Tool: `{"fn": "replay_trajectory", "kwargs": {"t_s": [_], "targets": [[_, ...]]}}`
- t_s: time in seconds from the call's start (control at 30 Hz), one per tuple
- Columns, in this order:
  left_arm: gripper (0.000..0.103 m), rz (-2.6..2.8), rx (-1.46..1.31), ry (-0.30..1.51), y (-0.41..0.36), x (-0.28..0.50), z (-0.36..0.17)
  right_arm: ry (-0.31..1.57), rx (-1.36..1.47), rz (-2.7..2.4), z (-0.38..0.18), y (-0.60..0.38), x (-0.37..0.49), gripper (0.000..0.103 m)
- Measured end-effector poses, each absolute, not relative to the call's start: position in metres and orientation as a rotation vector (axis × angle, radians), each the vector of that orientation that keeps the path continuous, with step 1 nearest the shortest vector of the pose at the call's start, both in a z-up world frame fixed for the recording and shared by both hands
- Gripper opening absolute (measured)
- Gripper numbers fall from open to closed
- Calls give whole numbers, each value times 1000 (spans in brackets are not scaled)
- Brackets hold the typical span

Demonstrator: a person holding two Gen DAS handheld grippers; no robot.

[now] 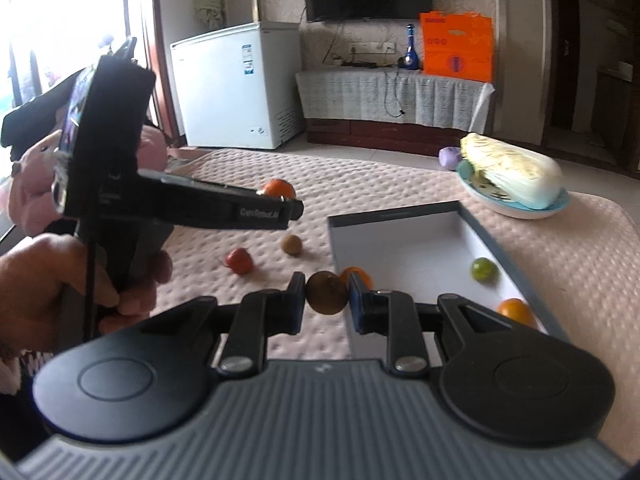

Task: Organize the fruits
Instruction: 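Carry the tangerine and the brown fruit over the grey box with both grippers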

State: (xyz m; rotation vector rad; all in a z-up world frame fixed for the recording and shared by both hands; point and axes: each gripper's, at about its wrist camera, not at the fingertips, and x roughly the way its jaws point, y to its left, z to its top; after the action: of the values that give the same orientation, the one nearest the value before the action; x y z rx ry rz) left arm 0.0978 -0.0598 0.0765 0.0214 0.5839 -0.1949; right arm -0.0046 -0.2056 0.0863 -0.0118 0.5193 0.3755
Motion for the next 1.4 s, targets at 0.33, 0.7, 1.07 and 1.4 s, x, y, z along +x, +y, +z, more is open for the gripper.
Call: {"fn": "replay_trajectory", "kwargs": {"t_s": [0.33, 0.7, 1.07, 1.4], "targets": [[41, -248, 42, 577, -98, 103, 73, 511, 5, 323, 87, -241, -11, 26], [41, -290, 41, 583, -131, 109, 68, 514, 13, 294, 84, -263, -19, 26], [41, -321, 40, 599, -158, 114, 61, 513, 21, 275, 84, -275, -24, 26], [41, -353, 41, 606, -184, 118, 54, 528, 27, 255, 79, -288, -25, 26]]}}
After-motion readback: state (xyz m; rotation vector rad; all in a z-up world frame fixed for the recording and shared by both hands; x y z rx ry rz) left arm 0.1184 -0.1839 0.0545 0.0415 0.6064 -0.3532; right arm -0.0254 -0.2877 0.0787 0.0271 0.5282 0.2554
